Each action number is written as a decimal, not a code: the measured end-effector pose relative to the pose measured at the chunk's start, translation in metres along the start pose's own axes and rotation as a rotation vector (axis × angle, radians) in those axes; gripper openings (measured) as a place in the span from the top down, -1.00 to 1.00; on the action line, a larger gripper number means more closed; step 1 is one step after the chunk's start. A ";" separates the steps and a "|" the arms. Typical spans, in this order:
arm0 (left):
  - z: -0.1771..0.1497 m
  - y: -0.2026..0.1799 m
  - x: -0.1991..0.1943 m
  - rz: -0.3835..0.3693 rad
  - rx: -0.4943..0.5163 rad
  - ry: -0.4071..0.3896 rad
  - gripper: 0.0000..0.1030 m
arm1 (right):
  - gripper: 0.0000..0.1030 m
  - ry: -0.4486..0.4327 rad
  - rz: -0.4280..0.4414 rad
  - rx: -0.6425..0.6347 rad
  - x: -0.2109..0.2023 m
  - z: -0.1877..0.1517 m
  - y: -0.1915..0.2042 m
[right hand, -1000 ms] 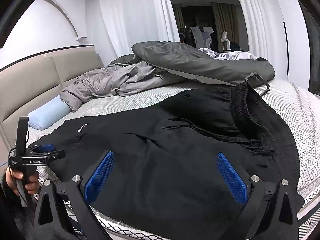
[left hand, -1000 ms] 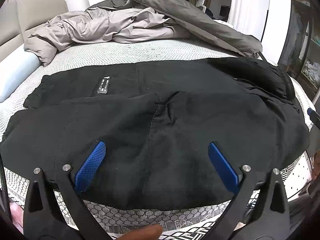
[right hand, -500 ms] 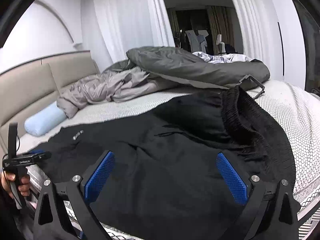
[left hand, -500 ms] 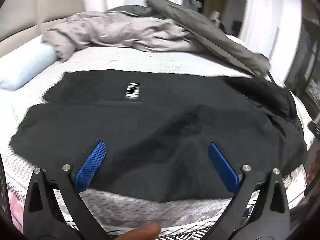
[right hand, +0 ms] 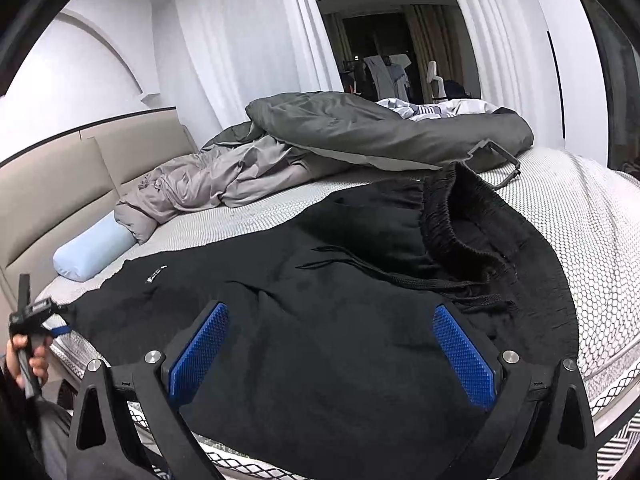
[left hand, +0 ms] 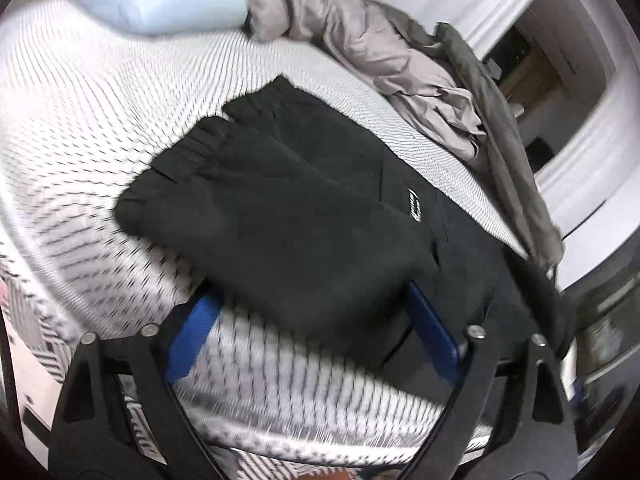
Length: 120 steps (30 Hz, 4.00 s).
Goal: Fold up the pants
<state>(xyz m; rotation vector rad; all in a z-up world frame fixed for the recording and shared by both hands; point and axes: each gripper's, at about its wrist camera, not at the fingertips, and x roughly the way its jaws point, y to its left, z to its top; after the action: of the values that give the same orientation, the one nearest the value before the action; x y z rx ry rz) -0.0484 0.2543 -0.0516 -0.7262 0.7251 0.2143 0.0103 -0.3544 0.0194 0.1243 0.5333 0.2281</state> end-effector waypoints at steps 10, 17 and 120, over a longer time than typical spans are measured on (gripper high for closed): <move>0.007 0.035 -0.035 0.119 0.033 -0.094 0.90 | -1.00 0.044 -0.058 -0.027 0.009 -0.006 -0.004; 0.000 0.044 -0.046 0.186 0.069 -0.081 0.88 | -1.00 0.062 -0.194 0.152 -0.013 -0.003 -0.073; -0.020 0.058 -0.050 0.095 -0.136 0.036 -0.18 | -0.13 0.046 0.118 0.860 -0.080 -0.052 -0.216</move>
<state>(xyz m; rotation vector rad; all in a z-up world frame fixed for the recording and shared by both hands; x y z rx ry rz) -0.1201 0.2871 -0.0586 -0.8268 0.7856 0.3402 -0.0442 -0.5798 -0.0237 0.9897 0.6431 0.1029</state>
